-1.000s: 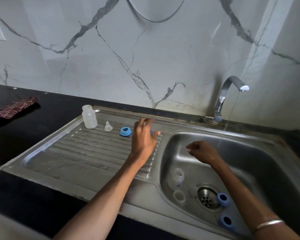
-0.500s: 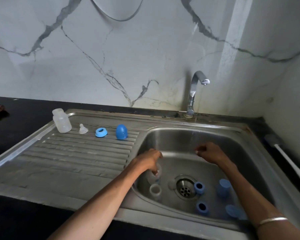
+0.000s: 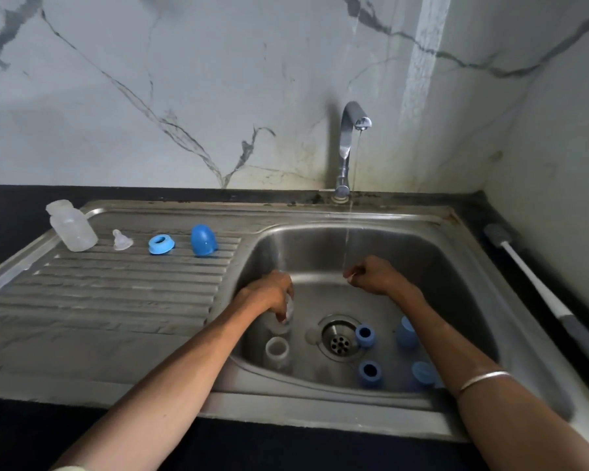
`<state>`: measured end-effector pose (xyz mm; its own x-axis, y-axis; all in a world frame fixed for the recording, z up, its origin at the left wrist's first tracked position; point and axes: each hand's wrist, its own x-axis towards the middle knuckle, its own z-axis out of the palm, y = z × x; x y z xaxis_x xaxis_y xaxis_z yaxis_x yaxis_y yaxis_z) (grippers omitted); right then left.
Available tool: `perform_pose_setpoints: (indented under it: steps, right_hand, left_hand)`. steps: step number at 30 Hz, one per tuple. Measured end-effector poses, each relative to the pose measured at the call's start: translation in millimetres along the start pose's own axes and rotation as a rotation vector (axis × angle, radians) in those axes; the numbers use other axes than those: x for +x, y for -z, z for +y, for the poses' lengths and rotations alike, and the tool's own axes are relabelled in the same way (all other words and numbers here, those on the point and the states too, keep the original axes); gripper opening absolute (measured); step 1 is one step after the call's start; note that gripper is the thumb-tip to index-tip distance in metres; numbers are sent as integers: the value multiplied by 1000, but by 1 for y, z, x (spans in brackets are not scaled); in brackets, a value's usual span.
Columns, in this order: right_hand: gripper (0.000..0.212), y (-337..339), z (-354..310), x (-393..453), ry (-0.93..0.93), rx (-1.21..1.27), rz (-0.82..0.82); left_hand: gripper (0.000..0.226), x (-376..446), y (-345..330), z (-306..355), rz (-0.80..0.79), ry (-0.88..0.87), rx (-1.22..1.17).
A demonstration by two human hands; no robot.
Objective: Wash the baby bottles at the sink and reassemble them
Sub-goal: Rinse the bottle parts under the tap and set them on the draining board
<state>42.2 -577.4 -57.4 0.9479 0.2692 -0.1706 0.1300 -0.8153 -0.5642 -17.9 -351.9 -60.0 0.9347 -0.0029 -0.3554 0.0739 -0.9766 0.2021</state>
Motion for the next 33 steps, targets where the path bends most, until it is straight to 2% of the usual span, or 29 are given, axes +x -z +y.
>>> perform_pose_setpoints:
  steps: [3, 15, 19, 23, 29, 33]
  right_hand:
    - [24, -4, -3, 3, 10, -18, -4]
    - [49, 4, 13, 13, -58, 6, 104]
    - [58, 7, 15, 15, -54, 65, 130]
    - [57, 7, 16, 18, -22, 207, 167]
    - [51, 7, 18, 24, 43, 384, 252]
    - [33, 9, 15, 25, 78, 694, 263]
  left_hand:
    - [66, 6, 7, 6, 91, -18, -81]
    - [44, 41, 31, 58, 424, -67, -443]
    - [38, 53, 33, 72, 476, -120, -590]
    - [40, 65, 28, 77, 520, -150, -811]
    - [19, 66, 23, 77, 364, -121, -1383]
    - [15, 64, 21, 81, 237, -114, -1643]
